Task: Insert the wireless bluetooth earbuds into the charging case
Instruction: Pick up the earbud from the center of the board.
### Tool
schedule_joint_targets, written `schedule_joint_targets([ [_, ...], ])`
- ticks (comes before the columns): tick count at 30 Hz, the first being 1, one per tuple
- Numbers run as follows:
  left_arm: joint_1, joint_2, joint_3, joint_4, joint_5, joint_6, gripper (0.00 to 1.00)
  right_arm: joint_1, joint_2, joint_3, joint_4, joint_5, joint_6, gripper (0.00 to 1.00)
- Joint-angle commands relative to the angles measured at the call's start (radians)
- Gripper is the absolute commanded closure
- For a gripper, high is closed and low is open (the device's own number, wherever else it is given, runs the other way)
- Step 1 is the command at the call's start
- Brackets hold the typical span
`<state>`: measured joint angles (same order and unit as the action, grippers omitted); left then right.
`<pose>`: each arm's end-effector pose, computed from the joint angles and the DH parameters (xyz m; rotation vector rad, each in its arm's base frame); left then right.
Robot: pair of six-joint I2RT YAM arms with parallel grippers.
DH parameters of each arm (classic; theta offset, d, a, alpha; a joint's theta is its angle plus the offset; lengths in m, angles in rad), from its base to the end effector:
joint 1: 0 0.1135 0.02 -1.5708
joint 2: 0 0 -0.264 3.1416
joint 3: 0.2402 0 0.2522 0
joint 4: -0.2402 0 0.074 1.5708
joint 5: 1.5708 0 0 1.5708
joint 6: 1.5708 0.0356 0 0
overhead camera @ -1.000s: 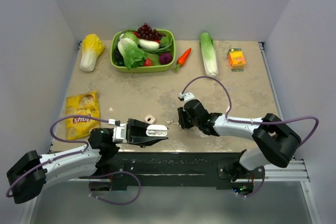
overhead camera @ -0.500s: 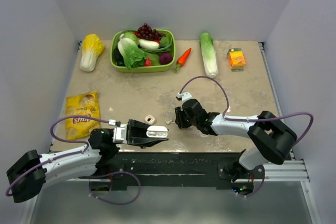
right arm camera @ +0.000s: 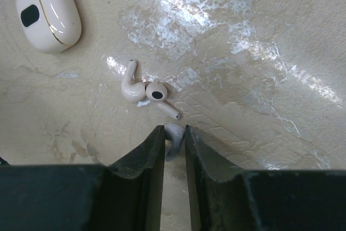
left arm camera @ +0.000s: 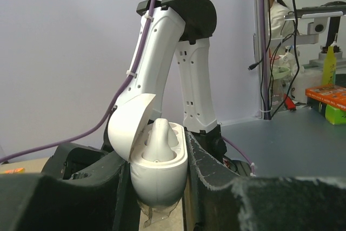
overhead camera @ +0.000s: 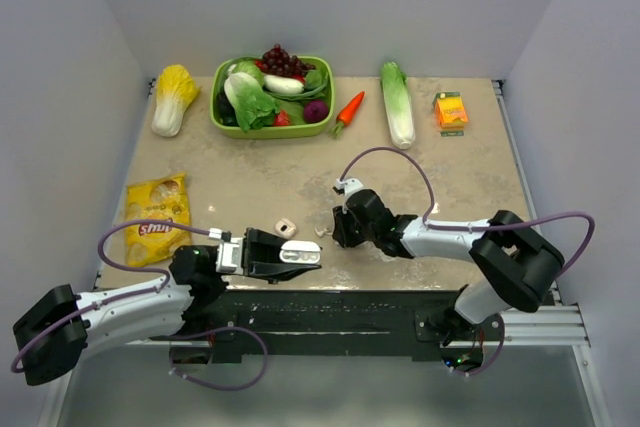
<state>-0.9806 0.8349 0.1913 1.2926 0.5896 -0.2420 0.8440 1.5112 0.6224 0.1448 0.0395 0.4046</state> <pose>0.0711 -0.1417 0.2728 0.9084 0.6944 -1.3701 0.1910 0.2127 0.1505 -0.5001 2.3343 0.5739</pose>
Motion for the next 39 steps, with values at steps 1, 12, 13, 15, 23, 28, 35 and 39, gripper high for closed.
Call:
schedule_joint_targets([
  [1, -0.009, 0.009, -0.007, 0.122, -0.016, 0.033, 1.00, 0.000, -0.020, -0.021, -0.014, 0.003, 0.003, 0.80],
  [12, -0.010, 0.010, -0.012, 0.126, -0.040, 0.036, 1.00, 0.000, -0.308, -0.006, -0.141, 0.077, 0.019, 1.00],
  [13, -0.010, 0.010, -0.010, 0.126, -0.045, 0.038, 1.00, 0.000, -0.354, 0.002, -0.175, 0.082, 0.010, 1.00],
  [15, -0.010, 0.012, -0.009, 0.125, -0.053, 0.041, 1.00, 0.000, -0.484, 0.033, -0.260, 0.077, -0.024, 1.00],
  [23, -0.009, 0.067, -0.004, 0.200, -0.123, 0.033, 1.00, 0.001, -0.862, 0.154, -0.416, -0.137, -0.174, 1.00],
  [28, -0.007, 0.107, 0.051, 0.174, -0.122, 0.053, 1.00, 0.001, -0.973, 0.237, -0.480, -0.340, -0.245, 1.00],
  [35, 0.026, 0.144, 0.154, 0.111, -0.025, 0.018, 1.00, 0.003, -1.028, 0.293, -0.466, -0.648, -0.300, 1.00],
  [39, 0.086, 0.204, 0.191, 0.201, 0.113, -0.115, 1.00, 0.003, -1.022, 0.287, -0.424, -0.759, -0.285, 1.00],
])
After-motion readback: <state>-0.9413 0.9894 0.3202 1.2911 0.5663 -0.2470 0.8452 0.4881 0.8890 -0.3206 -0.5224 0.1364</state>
